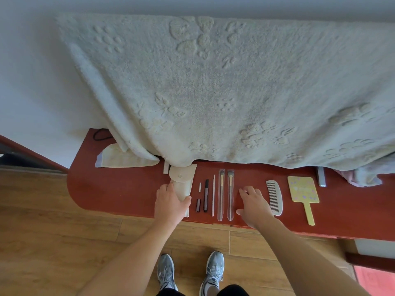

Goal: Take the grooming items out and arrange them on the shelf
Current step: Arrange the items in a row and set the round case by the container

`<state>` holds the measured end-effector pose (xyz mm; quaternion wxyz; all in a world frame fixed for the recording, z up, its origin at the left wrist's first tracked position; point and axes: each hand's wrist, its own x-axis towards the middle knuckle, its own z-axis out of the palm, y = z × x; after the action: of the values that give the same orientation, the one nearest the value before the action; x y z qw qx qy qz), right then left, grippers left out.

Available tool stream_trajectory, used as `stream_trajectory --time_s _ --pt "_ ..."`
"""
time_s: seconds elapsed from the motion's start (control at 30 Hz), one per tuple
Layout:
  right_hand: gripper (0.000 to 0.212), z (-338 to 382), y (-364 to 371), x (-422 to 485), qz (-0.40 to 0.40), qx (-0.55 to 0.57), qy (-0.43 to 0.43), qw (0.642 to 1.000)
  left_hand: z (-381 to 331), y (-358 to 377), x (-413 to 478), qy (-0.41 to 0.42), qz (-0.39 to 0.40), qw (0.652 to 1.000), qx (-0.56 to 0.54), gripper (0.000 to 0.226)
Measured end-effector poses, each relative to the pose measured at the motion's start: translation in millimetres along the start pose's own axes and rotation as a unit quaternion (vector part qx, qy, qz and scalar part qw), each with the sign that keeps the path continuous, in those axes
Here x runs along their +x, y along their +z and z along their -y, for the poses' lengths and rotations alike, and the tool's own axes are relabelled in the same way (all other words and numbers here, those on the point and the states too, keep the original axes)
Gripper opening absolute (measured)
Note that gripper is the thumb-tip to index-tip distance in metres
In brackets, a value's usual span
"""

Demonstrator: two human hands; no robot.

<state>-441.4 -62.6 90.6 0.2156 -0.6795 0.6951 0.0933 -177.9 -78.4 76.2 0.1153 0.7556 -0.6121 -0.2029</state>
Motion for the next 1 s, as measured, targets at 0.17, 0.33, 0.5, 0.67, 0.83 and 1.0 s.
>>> stream_trajectory --time_s 0.17,0.33,0.5,0.67,0.83,1.0 --pt "0.075 -0.9 -0.1 0.9 -0.003 0.010 0.001 1.000 -5.0 5.7 5.4 -0.005 -0.008 1.000 0.014 0.063" --pt "0.075 -2.1 0.2 0.9 -0.007 0.012 0.001 1.000 -5.5 10.2 4.9 -0.009 -0.003 0.999 0.032 0.078" --pt "0.075 -2.2 -0.7 1.8 -0.008 0.013 -0.001 1.000 -6.3 8.2 4.7 -0.001 -0.012 0.999 0.048 0.077" --pt "0.074 -2.9 -0.9 1.8 -0.007 0.017 -0.003 1.000 -0.6 5.5 4.9 0.014 -0.014 0.998 0.057 0.061" --pt "0.074 -2.1 -0.7 1.1 -0.011 0.019 -0.003 1.000 -1.9 6.9 5.1 0.001 -0.002 0.997 0.071 0.058" --pt "0.074 -2.4 -0.3 1.1 -0.011 0.021 -0.003 1.000 -2.8 8.3 4.0 -0.004 -0.004 0.998 0.065 0.058"
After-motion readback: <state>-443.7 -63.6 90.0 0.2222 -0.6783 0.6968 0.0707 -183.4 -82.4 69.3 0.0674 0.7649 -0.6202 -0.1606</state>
